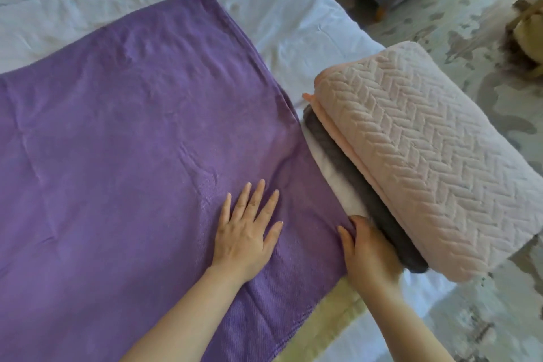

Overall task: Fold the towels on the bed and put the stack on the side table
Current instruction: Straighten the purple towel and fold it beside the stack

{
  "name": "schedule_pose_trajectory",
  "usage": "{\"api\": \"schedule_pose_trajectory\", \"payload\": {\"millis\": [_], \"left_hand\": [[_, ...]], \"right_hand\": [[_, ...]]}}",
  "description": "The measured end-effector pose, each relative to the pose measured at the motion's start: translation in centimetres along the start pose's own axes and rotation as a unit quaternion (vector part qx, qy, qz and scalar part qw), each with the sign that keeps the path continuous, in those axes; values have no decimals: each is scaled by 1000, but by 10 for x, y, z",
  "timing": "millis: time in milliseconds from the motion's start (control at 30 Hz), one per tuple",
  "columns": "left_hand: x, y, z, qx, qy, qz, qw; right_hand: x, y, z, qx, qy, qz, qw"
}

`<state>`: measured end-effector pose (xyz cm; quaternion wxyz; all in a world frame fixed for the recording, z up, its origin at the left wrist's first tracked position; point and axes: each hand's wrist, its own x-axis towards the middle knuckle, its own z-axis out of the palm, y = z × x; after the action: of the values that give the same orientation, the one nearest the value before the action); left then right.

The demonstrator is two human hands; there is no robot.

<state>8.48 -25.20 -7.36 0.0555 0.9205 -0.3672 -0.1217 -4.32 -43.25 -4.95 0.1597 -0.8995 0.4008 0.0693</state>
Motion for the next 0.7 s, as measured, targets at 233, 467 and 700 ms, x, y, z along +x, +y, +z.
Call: {"api": "schedule_pose_trajectory", "payload": {"millis": [233,467,700], "left_hand": [[-23,45,16,-3,-39,24,999],[-57,78,17,-106,-31,84,990],[-86,106,15,-114,10,101,988]], "right_hand": [[-45,59,-2,58,13,82,995],[-72,89,-13,77,102,32,991],[-80,86,-7,273,61,84,956]]}}
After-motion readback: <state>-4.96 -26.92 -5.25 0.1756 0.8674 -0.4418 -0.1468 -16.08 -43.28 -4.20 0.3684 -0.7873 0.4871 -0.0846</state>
